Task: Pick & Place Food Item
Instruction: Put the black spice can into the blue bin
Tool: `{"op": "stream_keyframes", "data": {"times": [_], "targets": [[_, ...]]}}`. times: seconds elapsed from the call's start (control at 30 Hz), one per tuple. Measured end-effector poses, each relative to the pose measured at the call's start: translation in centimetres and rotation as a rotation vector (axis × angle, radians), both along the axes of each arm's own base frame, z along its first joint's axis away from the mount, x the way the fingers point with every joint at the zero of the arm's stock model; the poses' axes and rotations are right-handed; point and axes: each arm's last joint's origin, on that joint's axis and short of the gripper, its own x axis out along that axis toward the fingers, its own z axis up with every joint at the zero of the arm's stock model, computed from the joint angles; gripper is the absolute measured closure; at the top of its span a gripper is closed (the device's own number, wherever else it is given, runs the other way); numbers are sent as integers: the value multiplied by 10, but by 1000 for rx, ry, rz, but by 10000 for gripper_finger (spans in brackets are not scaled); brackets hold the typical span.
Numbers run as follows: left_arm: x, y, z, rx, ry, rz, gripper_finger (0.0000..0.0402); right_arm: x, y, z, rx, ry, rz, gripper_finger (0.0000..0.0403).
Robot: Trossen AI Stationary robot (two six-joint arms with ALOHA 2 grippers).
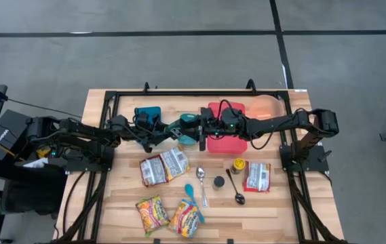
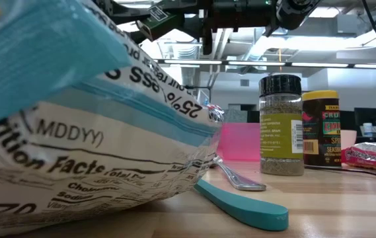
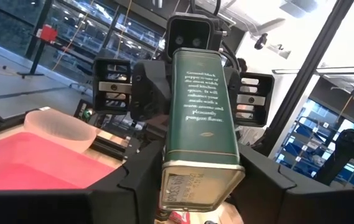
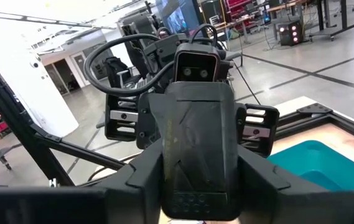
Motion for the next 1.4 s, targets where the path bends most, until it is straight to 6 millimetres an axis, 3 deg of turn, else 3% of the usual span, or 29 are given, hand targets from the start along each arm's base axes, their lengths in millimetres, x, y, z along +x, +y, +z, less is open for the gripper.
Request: {"op": "stream_keyframes", "data": {"times": [0.17,0.47,0.8,1.13,1.4], "targets": [[0,0,0,12,2,7,248,0,0,0,-2,1,3,219],[0,0,0,19,-1,6,245,-2,-3,2,0,3,63,220],[0,1,0,19,-1,15,244,-18,-7,16,-14,66,67,207],[-1,8,0,15,5,58,254,-49,-4,42,-78,129,42,206],[-5,23,-3,6,42,122,242,-85,14,62,-142,223,-101,213]]}}
